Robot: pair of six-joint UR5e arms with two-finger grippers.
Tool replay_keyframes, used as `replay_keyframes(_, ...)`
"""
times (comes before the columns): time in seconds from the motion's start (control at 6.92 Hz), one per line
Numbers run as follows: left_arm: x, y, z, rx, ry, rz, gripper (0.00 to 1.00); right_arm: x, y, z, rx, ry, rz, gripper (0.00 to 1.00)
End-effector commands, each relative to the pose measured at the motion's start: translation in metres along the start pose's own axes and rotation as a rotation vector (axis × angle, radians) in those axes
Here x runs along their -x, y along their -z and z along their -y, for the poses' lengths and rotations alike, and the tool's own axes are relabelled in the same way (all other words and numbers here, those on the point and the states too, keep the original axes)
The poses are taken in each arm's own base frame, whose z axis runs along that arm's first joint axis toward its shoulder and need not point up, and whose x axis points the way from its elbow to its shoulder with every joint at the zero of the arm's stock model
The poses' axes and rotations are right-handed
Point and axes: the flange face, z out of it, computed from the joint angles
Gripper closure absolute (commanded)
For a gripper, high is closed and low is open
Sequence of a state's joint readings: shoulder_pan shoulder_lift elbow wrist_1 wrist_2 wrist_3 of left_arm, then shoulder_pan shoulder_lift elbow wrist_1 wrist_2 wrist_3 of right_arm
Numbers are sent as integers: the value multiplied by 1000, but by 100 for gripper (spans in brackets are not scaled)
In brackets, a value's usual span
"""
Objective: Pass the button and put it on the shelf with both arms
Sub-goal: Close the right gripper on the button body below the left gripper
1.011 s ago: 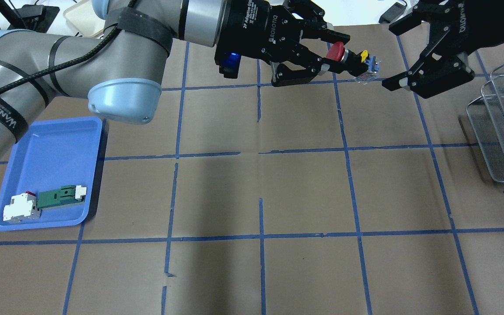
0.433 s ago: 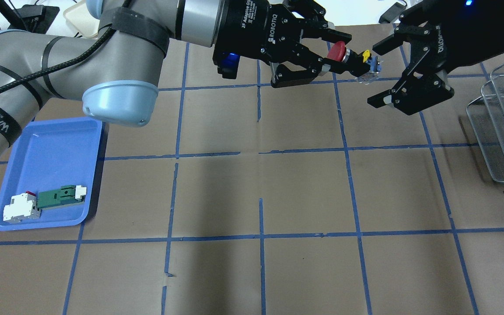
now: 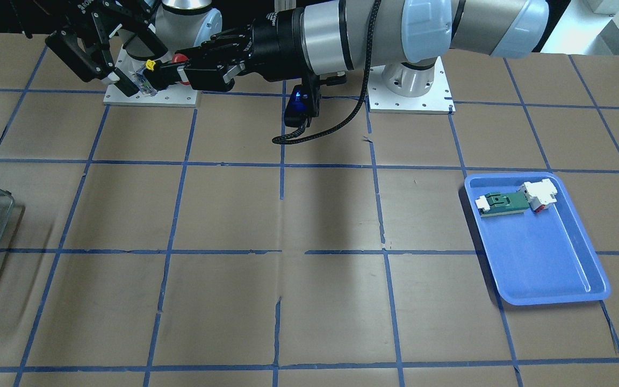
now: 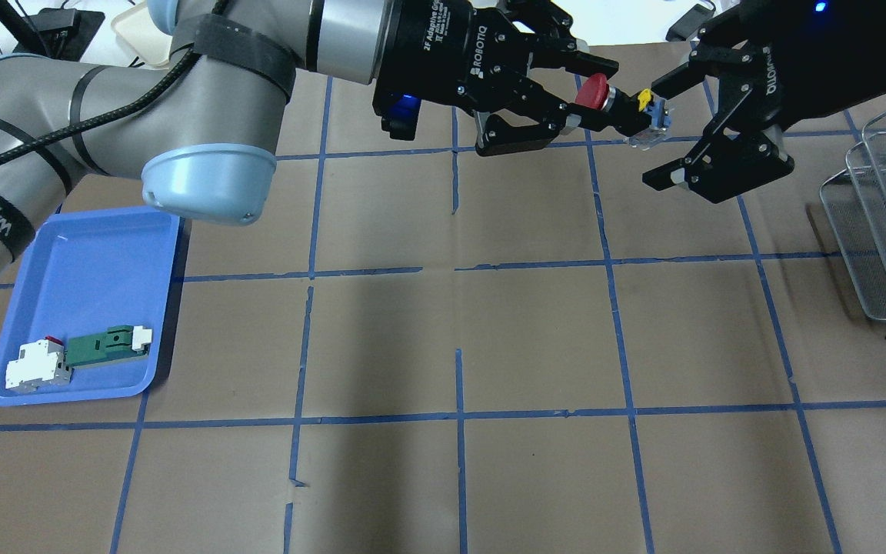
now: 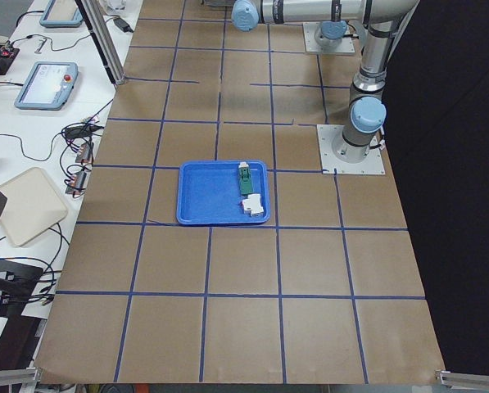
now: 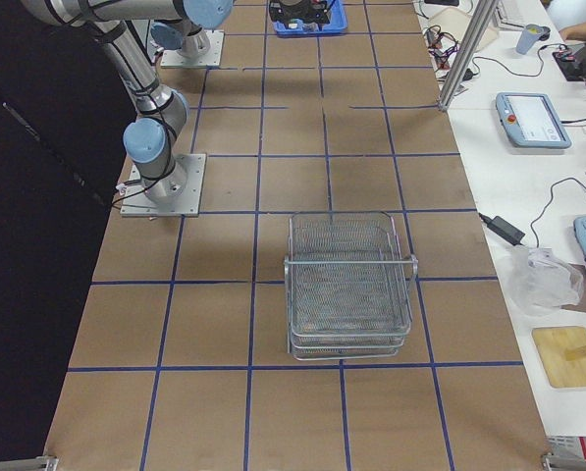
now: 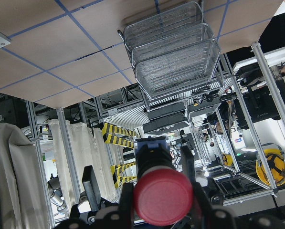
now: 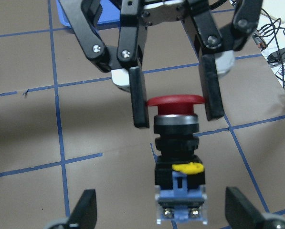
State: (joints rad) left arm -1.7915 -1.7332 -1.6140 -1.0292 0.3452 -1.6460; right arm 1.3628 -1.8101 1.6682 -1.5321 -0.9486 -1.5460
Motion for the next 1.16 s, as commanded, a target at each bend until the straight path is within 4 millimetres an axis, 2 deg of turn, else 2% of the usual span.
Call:
replay_keyframes(0.0, 1, 0, -1, 0, -1, 0, 100, 2, -4, 6, -23, 13, 9, 6)
replay_keyframes(0.14, 1, 0, 0, 0, 0, 0, 100, 3, -4, 8, -27, 19, 9, 9)
replay_keyframes(0.29, 1, 0, 0, 0, 0, 0, 100, 3, -4, 8, -25, 29, 6, 30)
replay_keyframes(0.43, 0, 1, -3, 0, -6, -2, 100, 0, -5, 8, -26, 33, 3, 70)
replay_keyframes(0.58, 1, 2, -5, 0, -9, -3, 100, -5, -7, 6, -26, 40, -5, 96)
replay_keyframes(0.87, 4, 3, -9, 0, -13, -4, 100, -7, -5, 8, -25, 52, -20, 100)
replay_keyframes(1.01, 3, 2, -5, -3, -6, -2, 27, -8, -4, 8, -25, 58, -27, 100)
